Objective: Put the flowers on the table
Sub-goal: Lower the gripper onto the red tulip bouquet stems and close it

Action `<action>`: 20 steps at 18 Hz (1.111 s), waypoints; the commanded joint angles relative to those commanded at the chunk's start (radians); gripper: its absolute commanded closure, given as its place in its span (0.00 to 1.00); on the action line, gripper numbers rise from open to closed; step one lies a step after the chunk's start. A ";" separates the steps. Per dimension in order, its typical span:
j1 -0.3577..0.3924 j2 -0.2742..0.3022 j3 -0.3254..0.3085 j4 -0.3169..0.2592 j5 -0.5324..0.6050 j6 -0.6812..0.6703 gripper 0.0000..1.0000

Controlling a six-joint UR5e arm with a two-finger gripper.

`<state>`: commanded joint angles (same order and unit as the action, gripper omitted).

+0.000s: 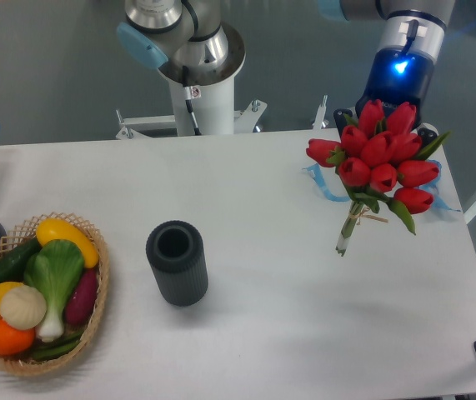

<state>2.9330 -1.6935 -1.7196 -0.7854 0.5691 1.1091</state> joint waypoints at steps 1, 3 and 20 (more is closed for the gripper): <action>-0.002 0.000 -0.003 0.000 0.000 -0.002 0.74; -0.003 0.005 -0.017 0.002 0.003 0.002 0.74; -0.112 0.044 -0.006 -0.028 0.638 0.046 0.75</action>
<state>2.8211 -1.6490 -1.7257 -0.8129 1.2068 1.1549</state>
